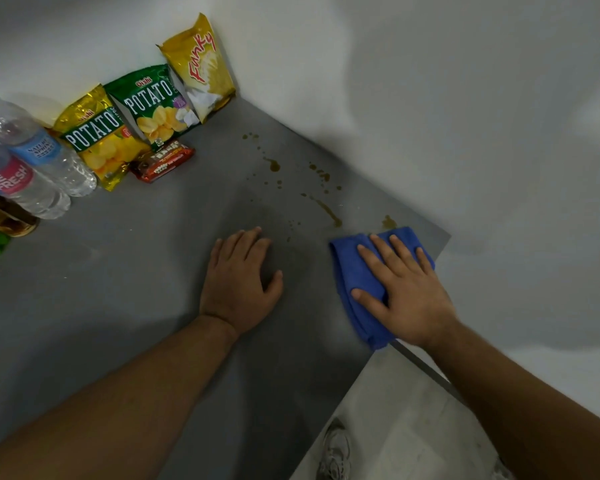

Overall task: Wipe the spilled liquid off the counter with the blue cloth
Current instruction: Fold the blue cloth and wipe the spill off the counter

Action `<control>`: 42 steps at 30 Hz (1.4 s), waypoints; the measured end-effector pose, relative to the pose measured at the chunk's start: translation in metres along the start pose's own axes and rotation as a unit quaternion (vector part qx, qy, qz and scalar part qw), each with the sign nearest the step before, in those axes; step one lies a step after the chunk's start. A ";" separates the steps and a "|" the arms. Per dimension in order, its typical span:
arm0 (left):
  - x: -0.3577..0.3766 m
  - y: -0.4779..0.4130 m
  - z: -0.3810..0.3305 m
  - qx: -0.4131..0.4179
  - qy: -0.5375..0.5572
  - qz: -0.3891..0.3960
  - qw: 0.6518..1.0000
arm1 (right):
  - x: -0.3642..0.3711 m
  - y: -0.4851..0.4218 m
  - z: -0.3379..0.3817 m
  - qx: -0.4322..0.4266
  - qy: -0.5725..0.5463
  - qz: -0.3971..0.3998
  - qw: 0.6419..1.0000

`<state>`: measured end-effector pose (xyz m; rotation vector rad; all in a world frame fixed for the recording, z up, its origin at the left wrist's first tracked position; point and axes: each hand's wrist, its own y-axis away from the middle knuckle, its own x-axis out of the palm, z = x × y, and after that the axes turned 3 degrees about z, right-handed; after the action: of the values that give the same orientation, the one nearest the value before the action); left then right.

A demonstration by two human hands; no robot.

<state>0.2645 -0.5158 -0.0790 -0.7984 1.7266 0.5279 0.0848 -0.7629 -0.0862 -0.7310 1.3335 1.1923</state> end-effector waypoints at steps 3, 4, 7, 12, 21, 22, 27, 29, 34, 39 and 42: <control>0.004 0.002 0.000 -0.003 0.001 -0.001 1.000 | -0.007 -0.026 -0.005 0.053 -0.011 -0.012 0.998; 0.004 0.002 0.000 -0.003 0.001 0.000 1.000 | -0.010 -0.037 -0.001 0.070 -0.017 -0.013 0.997; 0.002 0.001 0.001 -0.002 0.002 0.003 1.000 | -0.015 -0.056 0.016 0.091 -0.019 -0.010 0.996; 0.002 0.001 0.001 -0.005 -0.001 0.011 1.000 | -0.008 -0.025 0.005 -0.041 0.003 0.006 0.999; 0.002 0.001 -0.001 -0.001 -0.009 0.004 1.000 | -0.017 -0.074 0.004 0.067 -0.004 -0.020 0.998; 0.002 0.000 -0.001 0.000 -0.009 0.005 1.000 | -0.017 -0.077 0.012 0.067 -0.004 -0.022 0.997; 0.002 0.000 0.000 -0.002 0.006 0.001 1.000 | -0.004 -0.061 0.055 0.035 -0.010 -0.025 0.999; 0.001 0.001 0.000 -0.004 0.019 -0.005 1.000 | 0.003 -0.049 0.070 0.023 -0.019 -0.030 0.999; 0.001 0.002 0.000 -0.010 0.056 -0.011 0.998 | 0.013 -0.031 0.101 -0.007 -0.035 -0.021 0.999; -0.002 0.007 0.002 -0.020 0.100 -0.046 0.994 | 0.019 -0.022 0.133 -0.047 -0.031 -0.013 0.998; -0.005 0.009 0.002 -0.035 0.128 -0.067 0.989 | 0.019 -0.017 0.152 -0.055 -0.055 -0.014 0.997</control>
<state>0.2605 -0.5072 -0.0756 -1.0619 1.8790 0.4108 0.1473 -0.6223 -0.0838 -0.7505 1.1707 1.2729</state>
